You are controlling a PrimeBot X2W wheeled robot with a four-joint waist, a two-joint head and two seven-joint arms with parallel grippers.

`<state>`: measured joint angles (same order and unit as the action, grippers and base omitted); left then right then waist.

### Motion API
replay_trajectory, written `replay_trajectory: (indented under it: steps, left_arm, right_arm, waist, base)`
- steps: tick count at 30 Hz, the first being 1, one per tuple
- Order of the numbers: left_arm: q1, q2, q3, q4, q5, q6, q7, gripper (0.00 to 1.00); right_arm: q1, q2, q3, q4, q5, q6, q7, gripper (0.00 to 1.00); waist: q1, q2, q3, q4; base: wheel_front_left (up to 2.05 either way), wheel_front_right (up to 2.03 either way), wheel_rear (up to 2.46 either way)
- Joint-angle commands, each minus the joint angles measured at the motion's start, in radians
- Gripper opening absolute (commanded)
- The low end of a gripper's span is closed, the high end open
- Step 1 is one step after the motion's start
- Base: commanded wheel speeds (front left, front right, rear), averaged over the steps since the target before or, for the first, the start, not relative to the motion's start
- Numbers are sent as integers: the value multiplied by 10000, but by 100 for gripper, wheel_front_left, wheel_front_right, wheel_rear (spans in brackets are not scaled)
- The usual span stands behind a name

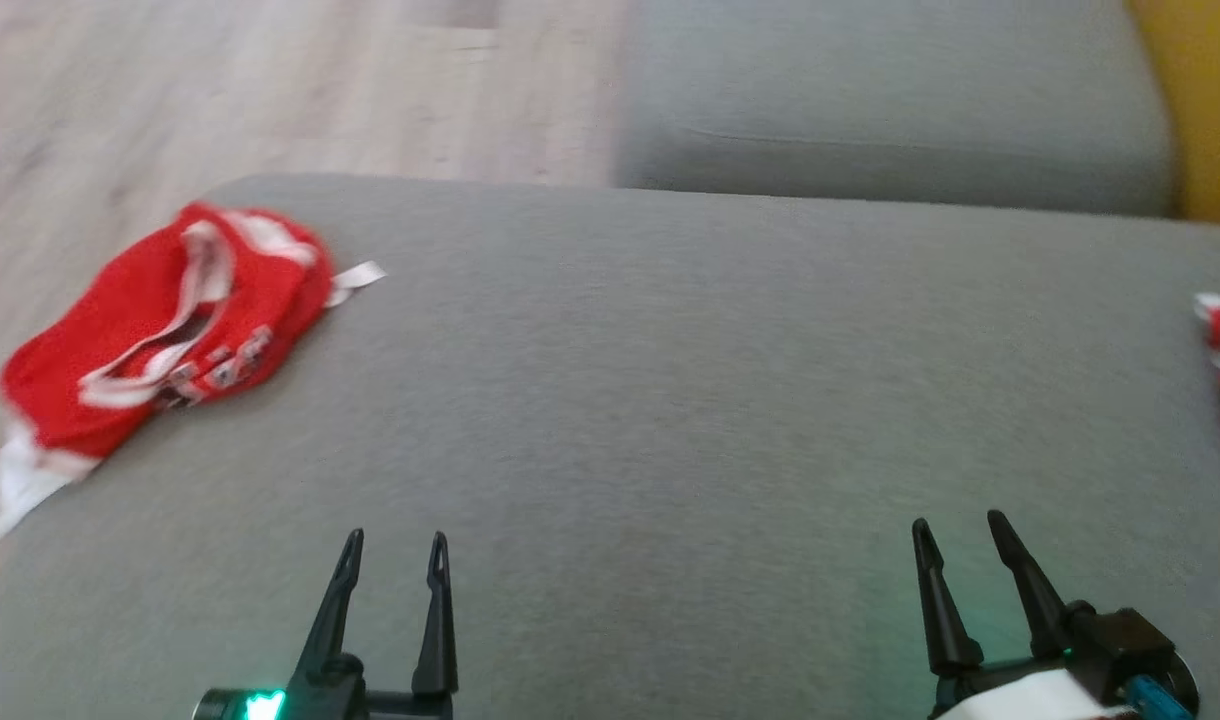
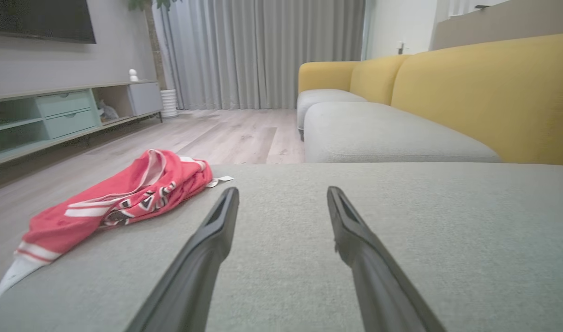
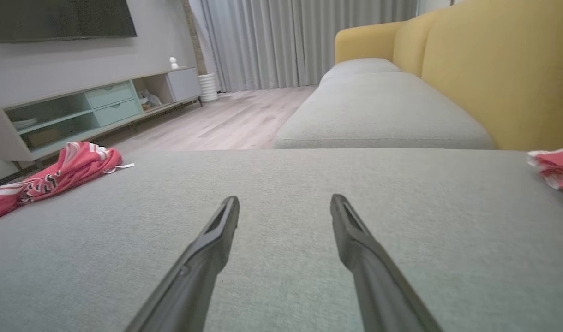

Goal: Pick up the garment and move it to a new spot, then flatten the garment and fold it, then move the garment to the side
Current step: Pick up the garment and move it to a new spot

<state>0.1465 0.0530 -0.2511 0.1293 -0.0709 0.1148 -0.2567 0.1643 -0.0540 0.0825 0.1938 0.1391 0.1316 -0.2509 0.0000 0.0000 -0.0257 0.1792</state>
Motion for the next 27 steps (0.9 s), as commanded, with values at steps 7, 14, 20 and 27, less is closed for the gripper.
replay_trajectory:
  steps: [7,14,20,27]
  left_arm:
    - [-258,-27,445,-591,106,500,-51,100]
    - [188,-27,810,-1487,-85,1226,-51,100]
    - [286,-27,679,-1893,-27,1646,-51,100]
    - [-320,-27,776,-2548,-14,2015,-51,100]
  right_arm:
    - [-125,-35,109,-260,-43,-9,-108,100]
    - [-764,-405,757,21,2,-9,-108,100]
    - [-1092,-795,985,188,130,-9,-108,100]
    - [-1144,-1437,843,14,78,-9,-109,100]
  waist:
    - [0,0,-37,2912]
    - [0,0,532,3494]
    - [0,0,856,3577]
    - [0,0,1668,3589]
  base:
    - [0,0,0]
    - [0,0,0]
    - [0,0,0]
    - [0,0,0]
